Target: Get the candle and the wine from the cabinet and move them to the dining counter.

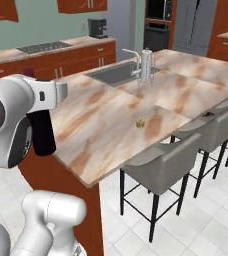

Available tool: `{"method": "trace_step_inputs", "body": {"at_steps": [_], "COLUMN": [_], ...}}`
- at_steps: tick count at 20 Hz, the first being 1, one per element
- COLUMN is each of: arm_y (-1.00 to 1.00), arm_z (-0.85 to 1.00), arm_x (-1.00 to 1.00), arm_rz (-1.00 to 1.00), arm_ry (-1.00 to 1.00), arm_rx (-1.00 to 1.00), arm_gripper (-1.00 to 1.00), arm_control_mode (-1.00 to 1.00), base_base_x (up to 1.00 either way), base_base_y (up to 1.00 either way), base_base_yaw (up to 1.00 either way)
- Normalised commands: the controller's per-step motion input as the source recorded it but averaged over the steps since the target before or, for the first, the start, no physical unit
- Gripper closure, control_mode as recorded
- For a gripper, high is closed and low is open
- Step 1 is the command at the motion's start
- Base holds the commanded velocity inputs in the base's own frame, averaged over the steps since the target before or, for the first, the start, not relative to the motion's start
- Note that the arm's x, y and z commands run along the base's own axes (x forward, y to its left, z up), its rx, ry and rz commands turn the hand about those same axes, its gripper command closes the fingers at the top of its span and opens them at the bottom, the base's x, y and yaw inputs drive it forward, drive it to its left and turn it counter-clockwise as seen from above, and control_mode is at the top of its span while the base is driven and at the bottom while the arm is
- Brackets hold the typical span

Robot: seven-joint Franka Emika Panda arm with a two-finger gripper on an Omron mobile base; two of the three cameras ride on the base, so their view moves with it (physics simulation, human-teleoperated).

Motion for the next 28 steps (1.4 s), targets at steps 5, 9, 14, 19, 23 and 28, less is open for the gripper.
{"method": "trace_step_inputs", "body": {"at_steps": [5,9,14,19,23,28], "arm_y": [0.0,0.0,0.0,0.0,0.0,0.0], "arm_z": [0.0,0.0,0.0,0.0,0.0,0.0], "arm_x": [0.0,0.0,0.0,0.0,0.0,0.0], "arm_rz": [0.0,0.0,0.0,0.0,0.0,0.0], "arm_ry": [0.0,0.0,0.0,0.0,0.0,0.0], "arm_rx": [0.0,0.0,0.0,0.0,0.0,0.0], "arm_gripper": [1.0,1.0,1.0,1.0,1.0,1.0], "arm_control_mode": [1.0,1.0,1.0,1.0,1.0,1.0], "base_base_x": [-0.1,-0.1,0.09,0.19,0.02,-0.41], "base_base_y": [-0.95,-0.95,-0.72,-0.61,-0.72,-0.99], "base_base_yaw": [0.49,0.48,0.65,0.7,0.72,0.55]}}
